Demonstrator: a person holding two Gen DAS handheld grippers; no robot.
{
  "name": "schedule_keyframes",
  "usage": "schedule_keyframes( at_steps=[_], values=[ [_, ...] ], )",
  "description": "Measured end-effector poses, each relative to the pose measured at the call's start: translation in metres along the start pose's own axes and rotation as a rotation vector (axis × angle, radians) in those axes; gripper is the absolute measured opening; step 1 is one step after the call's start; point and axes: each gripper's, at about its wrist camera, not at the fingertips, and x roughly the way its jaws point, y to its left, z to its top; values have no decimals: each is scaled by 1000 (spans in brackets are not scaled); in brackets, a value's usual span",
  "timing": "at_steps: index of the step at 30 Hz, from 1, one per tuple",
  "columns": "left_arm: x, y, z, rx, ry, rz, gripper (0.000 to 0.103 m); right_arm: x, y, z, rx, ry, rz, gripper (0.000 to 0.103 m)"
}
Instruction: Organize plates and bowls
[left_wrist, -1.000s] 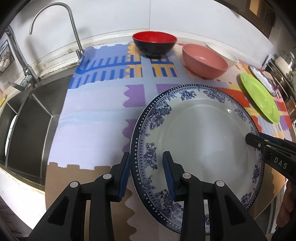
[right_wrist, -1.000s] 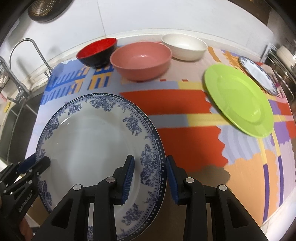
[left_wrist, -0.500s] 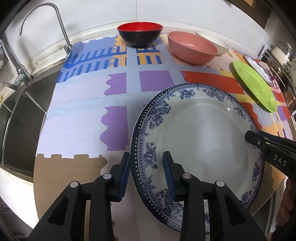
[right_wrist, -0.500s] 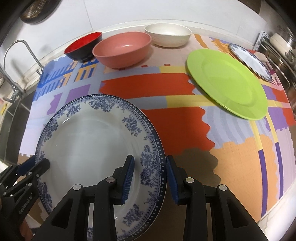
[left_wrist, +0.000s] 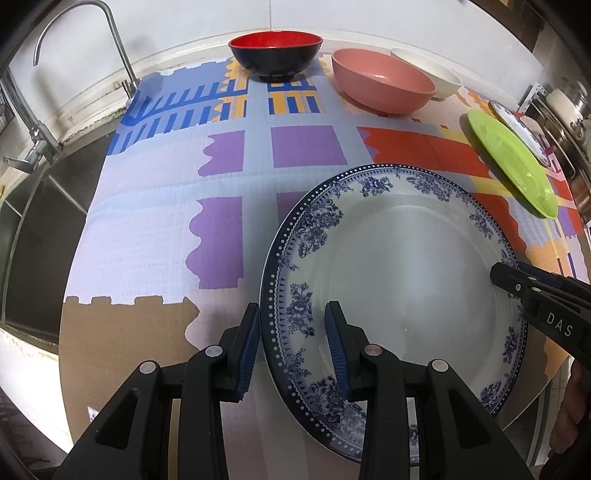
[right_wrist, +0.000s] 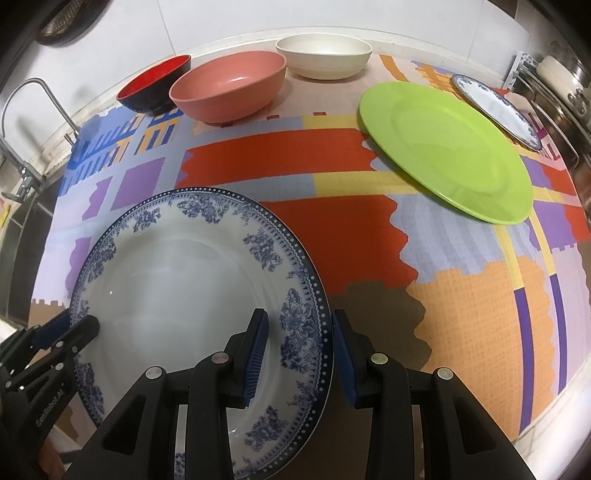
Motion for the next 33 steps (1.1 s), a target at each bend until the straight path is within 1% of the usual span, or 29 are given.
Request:
schedule_keyframes(
  at_steps=[13,16,18,22,24,25,28,29,32,33],
  values=[
    [1,0,0,14,-3,3,38,2,1,-2,1,9,8,38],
    [1,-1,1,25,-8,-3,42,2,0,-3,11,10,14,38],
    [-3,-1,2,37,-28,4,49,2,0,-3,14,11,15,38],
    [-15,0,7,55,-83,22,60,-1,-1,-3,36,4,22,39],
    [-21,1,10,67,-109,22,68,-6,0,-2,36,-10,13,39],
    [-25,1,12,73,-125,21,70,-8,0,-2,37,-16,9,39],
    [-34,-1,16,107,-163,17,76,-16,1,-2,45,-38,7,46],
    [-36,-3,17,125,-171,15,81,-18,1,-2,50,-45,8,47],
    [-40,-8,22,160,-188,7,84,-25,-2,-3,77,-63,6,47],
    [-42,-10,24,174,-194,1,87,-26,-4,-3,87,-68,3,47]
  ],
)
